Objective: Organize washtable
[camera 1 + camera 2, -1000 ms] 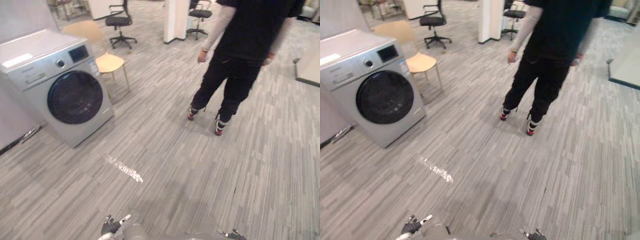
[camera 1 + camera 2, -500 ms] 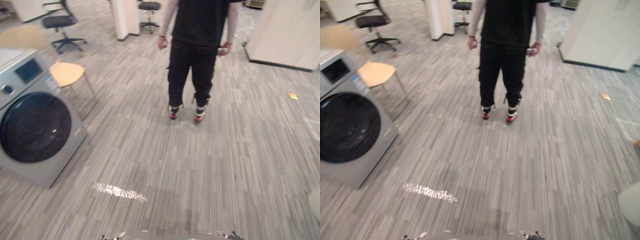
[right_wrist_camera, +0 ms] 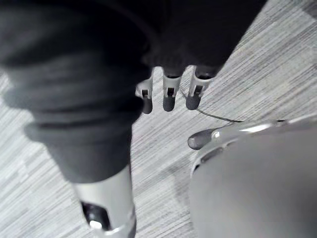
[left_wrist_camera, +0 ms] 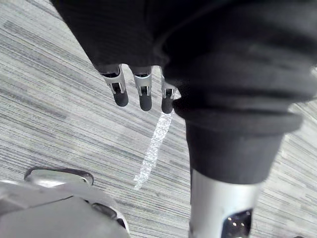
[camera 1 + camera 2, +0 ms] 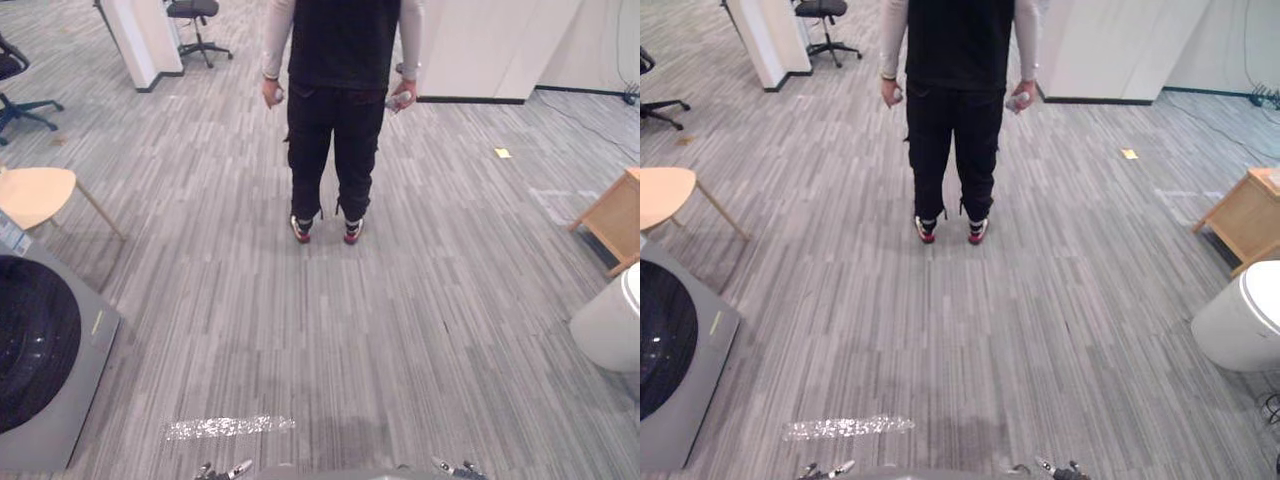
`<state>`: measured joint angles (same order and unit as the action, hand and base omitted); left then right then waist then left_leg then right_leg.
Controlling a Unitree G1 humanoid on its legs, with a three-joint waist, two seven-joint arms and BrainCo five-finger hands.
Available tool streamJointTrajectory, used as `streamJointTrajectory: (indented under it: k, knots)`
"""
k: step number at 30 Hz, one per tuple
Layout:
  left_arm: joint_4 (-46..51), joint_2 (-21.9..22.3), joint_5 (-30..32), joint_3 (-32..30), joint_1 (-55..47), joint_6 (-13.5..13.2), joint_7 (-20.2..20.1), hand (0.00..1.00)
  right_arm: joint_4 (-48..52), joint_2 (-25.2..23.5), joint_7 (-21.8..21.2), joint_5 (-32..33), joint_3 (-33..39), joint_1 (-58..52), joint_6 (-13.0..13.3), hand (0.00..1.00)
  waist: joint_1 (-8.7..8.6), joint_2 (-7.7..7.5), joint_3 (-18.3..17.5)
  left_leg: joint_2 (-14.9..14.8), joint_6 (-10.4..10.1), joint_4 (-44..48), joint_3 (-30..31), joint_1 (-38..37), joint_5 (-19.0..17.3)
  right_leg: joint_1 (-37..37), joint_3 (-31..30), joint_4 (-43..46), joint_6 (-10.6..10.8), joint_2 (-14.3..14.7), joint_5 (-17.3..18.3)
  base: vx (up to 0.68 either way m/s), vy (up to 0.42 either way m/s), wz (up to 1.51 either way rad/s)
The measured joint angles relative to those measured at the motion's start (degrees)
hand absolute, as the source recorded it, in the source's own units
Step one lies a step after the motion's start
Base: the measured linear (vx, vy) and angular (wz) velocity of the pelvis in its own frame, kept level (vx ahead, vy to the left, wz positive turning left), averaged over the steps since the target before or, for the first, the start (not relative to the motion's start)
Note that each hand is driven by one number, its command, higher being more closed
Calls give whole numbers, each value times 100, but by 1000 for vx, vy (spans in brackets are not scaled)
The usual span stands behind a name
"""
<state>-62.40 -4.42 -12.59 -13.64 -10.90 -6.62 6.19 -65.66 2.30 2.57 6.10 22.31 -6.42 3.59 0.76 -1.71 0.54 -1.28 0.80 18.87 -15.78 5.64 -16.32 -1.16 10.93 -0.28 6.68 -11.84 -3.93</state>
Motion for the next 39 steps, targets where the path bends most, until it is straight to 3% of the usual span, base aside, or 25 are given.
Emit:
streamJointTrajectory:
  k: [8, 13, 20, 21, 39]
  knots:
    - [-11, 30, -11, -46, -9, -7, 16, 0, -72, 37, 53, -106, -25, -15, -12, 0, 1, -29, -39, 40, -95, -1124, 158, -501, 686, 84, 180, -111, -129, 173, 75, -24, -128, 3]
    - [-11, 63, -11, -47, -59, -13, 16, 0, -80, 32, 93, -101, -26, -75, -12, 0, 4, -95, -72, 60, -112, -1921, 172, -915, 1114, 92, 173, -107, -91, 188, 175, -104, -66, -1]
    - [-17, 39, -10, -47, -134, -24, 14, 0, -96, -5, 95, -110, -31, -186, -13, 0, -6, -139, -191, 197, -59, -2214, 196, -1063, 1235, 185, 157, -250, 35, 142, 50, -25, -13, 1]
    - [-62, -9, -1, -43, -152, -18, 9, 0, -99, -22, 95, -167, -203, -129, -13, 0, 3, -72, -238, 332, 8, -2402, 319, -1227, 1275, 300, 184, -292, -3, 99, 106, 0, 0, 0]
    - [-185, 15, 324, -276, -142, -13, 33, 0, -126, -99, 272, -160, 157, -118, -21, 0, -1, -83, -244, 337, 8, -2421, 314, -1226, 1275, 287, 147, -286, -9, 102, 109, 0, 0, 0]
